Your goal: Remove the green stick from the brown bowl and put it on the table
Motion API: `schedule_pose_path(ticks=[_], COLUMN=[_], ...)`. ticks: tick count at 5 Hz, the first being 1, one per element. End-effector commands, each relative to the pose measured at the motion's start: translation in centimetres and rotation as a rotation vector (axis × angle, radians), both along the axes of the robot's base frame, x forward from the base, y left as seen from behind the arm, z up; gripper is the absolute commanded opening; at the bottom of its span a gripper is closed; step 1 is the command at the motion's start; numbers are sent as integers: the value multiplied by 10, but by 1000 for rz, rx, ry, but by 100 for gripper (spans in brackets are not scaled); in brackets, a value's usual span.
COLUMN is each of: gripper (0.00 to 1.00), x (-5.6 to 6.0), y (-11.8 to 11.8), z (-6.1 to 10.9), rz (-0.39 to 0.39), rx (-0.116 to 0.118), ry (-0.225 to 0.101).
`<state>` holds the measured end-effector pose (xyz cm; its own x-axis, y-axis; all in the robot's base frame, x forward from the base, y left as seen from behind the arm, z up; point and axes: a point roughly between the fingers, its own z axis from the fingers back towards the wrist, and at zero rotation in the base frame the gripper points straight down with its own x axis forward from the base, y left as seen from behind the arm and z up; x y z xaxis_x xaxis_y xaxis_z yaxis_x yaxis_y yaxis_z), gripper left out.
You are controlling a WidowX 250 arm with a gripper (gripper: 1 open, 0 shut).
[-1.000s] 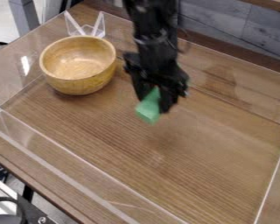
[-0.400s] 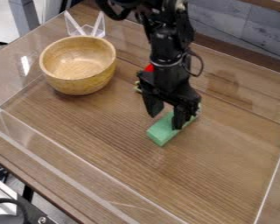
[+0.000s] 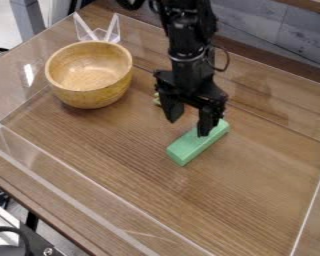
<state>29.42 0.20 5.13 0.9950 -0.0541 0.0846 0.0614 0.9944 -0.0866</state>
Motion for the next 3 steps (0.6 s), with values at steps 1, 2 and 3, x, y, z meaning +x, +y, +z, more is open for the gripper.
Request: schedule_pose_path(ticks=[1,2,3], gripper=[100,100,100], x=[13,17,19], y=[7,8,7], z=[15,17,17], rz=[5,8,5], rx=[3,4,4], ry=[-51,-55,-56])
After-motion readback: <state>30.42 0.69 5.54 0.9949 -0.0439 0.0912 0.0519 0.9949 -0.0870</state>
